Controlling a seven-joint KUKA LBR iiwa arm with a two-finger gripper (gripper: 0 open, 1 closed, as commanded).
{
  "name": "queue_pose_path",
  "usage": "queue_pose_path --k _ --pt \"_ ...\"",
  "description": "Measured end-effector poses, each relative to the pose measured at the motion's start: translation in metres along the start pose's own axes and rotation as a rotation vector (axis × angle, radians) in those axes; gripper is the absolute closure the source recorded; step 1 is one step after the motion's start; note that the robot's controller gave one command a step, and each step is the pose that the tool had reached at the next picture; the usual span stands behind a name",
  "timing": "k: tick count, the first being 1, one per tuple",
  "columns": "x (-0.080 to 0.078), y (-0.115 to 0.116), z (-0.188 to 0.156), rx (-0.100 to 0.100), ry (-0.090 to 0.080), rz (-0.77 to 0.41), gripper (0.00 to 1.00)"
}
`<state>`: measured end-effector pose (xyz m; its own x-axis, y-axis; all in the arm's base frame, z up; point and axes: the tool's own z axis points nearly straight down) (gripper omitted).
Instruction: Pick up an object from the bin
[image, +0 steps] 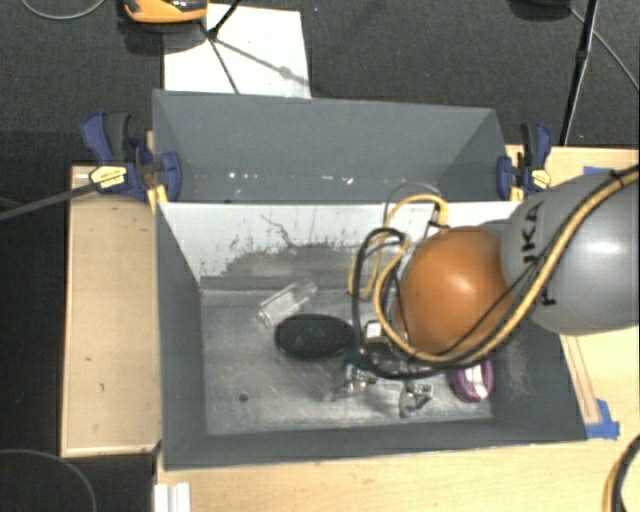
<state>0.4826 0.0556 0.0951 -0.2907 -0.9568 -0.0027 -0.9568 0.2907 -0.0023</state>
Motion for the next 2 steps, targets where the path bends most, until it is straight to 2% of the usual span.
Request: queue_pose_path --k 1,2 --pt "-0.091 -0.027 -0.063 0.004 -0.007 0.142 0.0" --pt "-0.078 -0.087 0.022 0.008 -0.014 0.19 0.0"
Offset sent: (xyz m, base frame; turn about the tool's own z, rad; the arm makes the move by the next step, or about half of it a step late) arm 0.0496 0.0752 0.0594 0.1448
